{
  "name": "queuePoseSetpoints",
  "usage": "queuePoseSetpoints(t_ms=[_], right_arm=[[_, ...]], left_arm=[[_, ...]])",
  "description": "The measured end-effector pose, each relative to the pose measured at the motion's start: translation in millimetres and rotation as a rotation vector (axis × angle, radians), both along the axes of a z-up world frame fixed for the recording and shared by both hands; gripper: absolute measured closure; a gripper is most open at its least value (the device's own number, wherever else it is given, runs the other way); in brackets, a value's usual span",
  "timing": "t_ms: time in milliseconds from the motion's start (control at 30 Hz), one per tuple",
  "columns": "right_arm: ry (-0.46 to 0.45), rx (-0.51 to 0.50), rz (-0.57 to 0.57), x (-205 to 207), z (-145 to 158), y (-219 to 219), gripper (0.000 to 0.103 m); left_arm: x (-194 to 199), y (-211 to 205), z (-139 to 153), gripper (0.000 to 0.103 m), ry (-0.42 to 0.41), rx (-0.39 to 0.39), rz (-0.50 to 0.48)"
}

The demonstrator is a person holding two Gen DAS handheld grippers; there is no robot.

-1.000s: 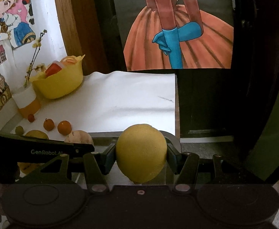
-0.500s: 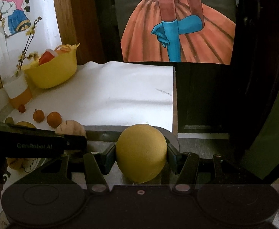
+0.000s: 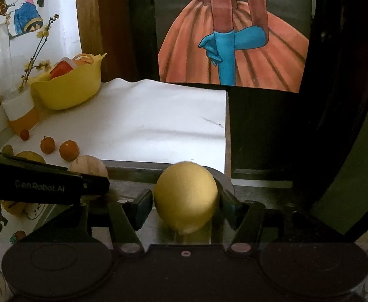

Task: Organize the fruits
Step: 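Lower the lemon onto the tray and open the right tool while the left tool releases the pepino there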

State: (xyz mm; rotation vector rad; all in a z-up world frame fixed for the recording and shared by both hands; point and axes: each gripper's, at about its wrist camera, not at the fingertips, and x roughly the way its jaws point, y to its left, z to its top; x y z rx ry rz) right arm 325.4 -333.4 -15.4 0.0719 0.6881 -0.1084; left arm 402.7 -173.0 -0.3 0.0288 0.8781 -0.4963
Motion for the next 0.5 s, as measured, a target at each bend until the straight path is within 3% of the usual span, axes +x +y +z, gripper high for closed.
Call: queuePoseSetpoints(t_ms=[500], right_arm=[[-0.025, -0.014, -0.077, -58.6, 23.8, 17.9, 0.011]], left_arm=[[-36.3, 20.3, 21.3, 0.01, -0.025, -0.037, -0.022]])
